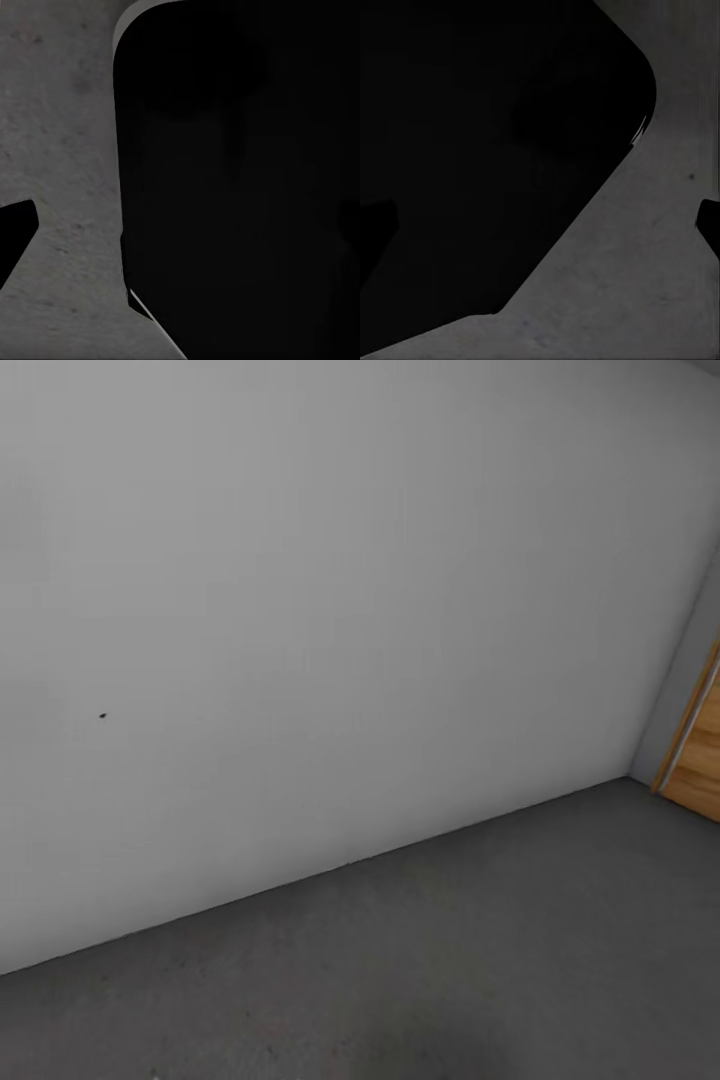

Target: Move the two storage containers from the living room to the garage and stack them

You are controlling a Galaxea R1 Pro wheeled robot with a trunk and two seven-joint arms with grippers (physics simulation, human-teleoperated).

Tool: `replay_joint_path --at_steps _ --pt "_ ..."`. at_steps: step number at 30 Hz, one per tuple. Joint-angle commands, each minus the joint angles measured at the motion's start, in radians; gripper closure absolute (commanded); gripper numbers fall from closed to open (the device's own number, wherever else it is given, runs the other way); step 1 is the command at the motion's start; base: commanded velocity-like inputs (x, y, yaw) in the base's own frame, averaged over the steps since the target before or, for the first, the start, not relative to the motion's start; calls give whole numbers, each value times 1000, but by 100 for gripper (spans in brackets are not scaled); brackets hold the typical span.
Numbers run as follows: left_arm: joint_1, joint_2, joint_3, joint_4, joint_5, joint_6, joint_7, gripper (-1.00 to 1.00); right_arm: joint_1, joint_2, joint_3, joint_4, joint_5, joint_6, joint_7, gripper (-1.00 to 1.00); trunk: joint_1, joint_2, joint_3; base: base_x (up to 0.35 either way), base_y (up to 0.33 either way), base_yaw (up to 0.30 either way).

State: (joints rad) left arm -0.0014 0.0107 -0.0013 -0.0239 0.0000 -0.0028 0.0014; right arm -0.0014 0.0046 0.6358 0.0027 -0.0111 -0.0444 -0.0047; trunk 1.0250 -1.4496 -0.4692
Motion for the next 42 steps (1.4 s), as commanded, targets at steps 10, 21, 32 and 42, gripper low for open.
replay_joint_path --at_steps 10,21,32,42 --pt "0 0 0 -1 0 0 0 -100 0 0 2 0 -1 -3 -1 -100 0 0 -1 0 0 278" --pt "0 0 0 -1 0 0 0 -100 0 0 1 0 -1 -4 -1 -100 0 0 -1 0 0 278" --pt "0 0 0 -1 0 0 0 -100 0 0 1 0 -1 -5 -1 -100 0 0 -1 0 0 278" --pt "0 0 0 -1 0 0 0 -100 0 0 2 0 -1 -5 -1 -100 0 0 -1 0 0 278"
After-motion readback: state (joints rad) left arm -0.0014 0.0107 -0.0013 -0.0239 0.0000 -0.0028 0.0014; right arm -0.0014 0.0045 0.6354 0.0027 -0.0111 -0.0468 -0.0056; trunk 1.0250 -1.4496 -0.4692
